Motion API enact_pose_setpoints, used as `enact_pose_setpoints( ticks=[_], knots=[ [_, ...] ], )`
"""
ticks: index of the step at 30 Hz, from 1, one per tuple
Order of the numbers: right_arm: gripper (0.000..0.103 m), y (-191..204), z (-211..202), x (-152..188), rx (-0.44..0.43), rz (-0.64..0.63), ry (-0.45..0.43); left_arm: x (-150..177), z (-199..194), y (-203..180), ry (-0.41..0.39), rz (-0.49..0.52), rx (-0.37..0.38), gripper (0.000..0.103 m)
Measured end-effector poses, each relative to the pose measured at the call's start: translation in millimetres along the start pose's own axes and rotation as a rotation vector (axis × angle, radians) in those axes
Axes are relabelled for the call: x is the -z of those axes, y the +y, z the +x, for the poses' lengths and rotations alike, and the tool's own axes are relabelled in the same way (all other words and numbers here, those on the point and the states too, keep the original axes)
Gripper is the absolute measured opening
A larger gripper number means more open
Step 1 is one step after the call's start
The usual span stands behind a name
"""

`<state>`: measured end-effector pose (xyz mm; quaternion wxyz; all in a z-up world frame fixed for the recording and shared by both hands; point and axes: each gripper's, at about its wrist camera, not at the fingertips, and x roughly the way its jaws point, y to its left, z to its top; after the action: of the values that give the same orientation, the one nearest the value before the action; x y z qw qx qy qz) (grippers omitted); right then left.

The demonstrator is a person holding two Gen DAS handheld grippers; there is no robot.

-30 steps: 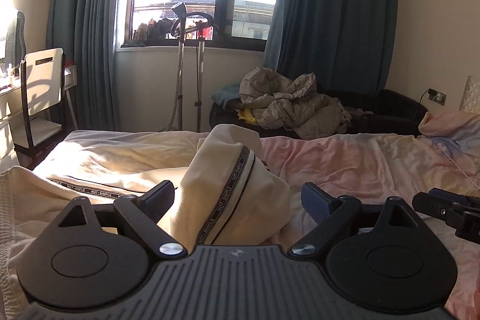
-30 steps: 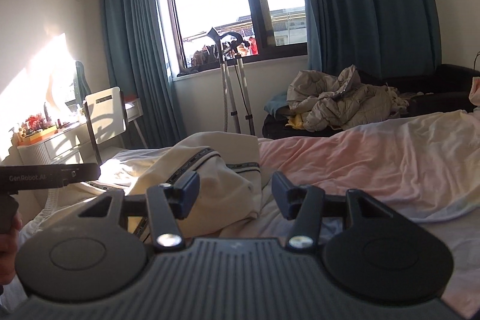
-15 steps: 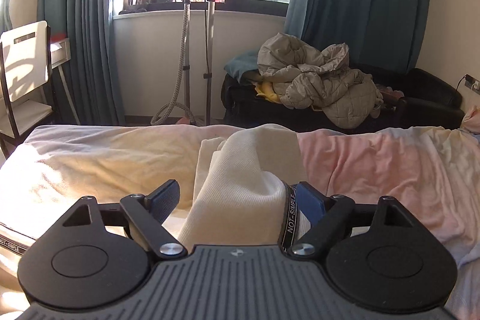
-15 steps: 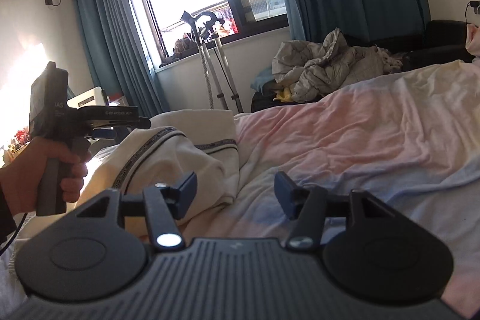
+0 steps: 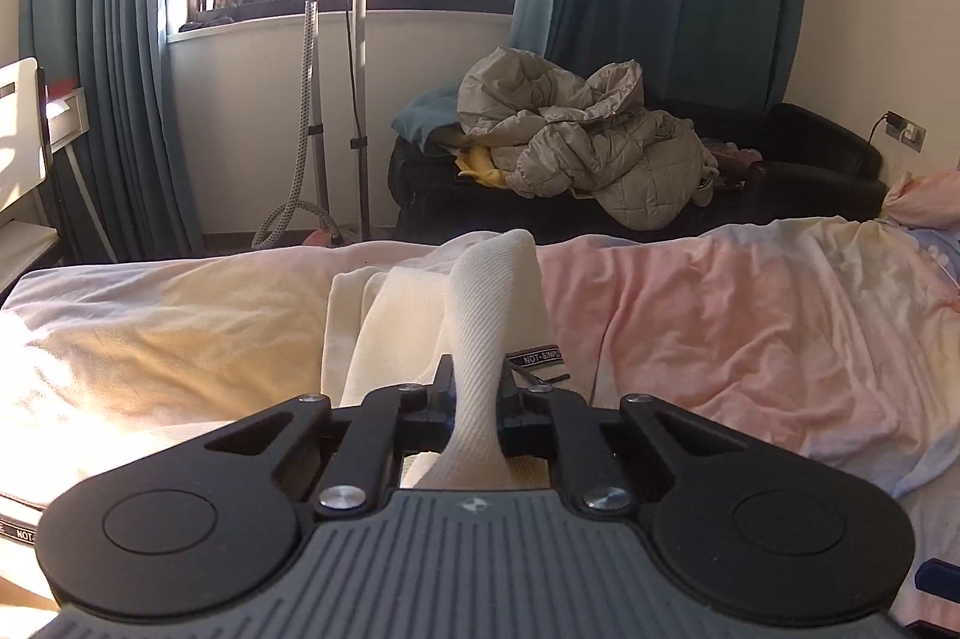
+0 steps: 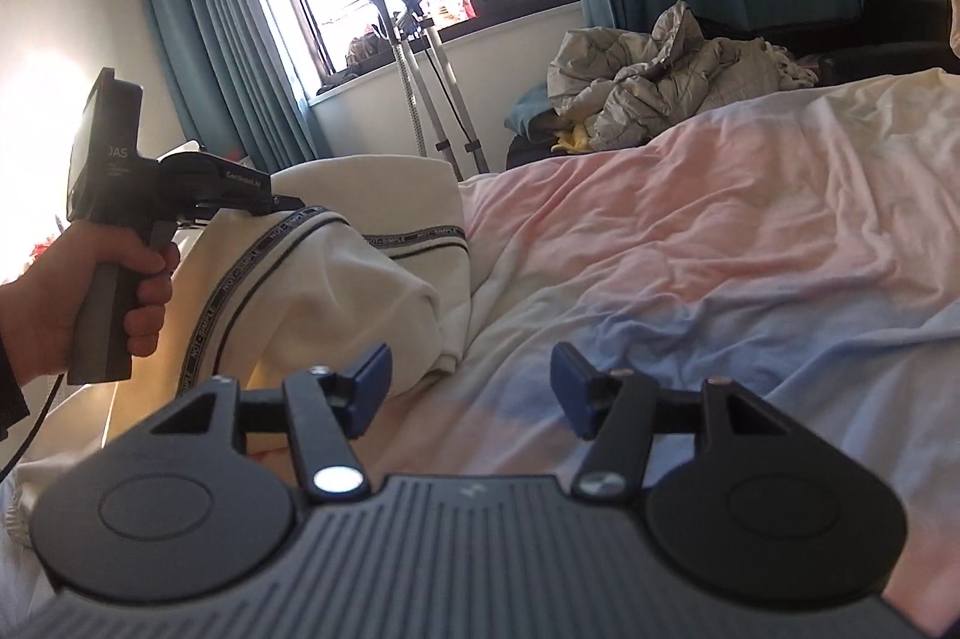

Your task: Fold clothes

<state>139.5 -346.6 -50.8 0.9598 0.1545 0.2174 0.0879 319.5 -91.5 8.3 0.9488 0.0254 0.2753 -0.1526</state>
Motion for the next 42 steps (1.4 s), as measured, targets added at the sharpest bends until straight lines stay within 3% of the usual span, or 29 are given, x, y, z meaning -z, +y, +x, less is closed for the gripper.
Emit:
enact_pose_setpoints(
  ticks=[2,7,16,21,30,34,38,42],
  knots=[
    [0.060,4.2,-6.2,-1.6,-0.001,-0.013,-0.016,4.4,-26.8,-12.9,-0.029,0.029,0.030,0.007],
    [0.060,11.5,-22.0,-5.4,0.001,-0.031,-0.046,27.0,-94.4,-50.5,-0.092,0.109,0.113,0.007],
    [0.060,12.3,-45.6,-5.2,-0.021,-0.006,-0.070,109.3,-173.3,-82.8,-0.094,0.047,0.155,0.006],
    [0.060,15.0,-48.3,4.5,-0.039,0.013,-0.033,140.6,-173.2,-75.2,-0.074,-0.007,0.159,0.006],
    [0.060,25.7,-34.6,12.5,-0.028,0.009,0.032,147.9,-157.9,-39.7,-0.073,-0.062,0.137,0.006],
    [0.060,34.5,-8.9,-14.5,-0.029,0.018,0.062,150.4,-153.8,-23.8,-0.078,-0.067,0.113,0.006],
    [0.062,58.0,44.5,-70.7,-0.032,-0.016,0.079,149.5,-150.5,-9.4,-0.087,-0.079,0.105,0.007],
    [0.076,95.3,117.7,-128.7,-0.039,-0.085,0.120,151.3,-147.5,-1.2,-0.102,-0.057,0.105,0.008]
  ],
)
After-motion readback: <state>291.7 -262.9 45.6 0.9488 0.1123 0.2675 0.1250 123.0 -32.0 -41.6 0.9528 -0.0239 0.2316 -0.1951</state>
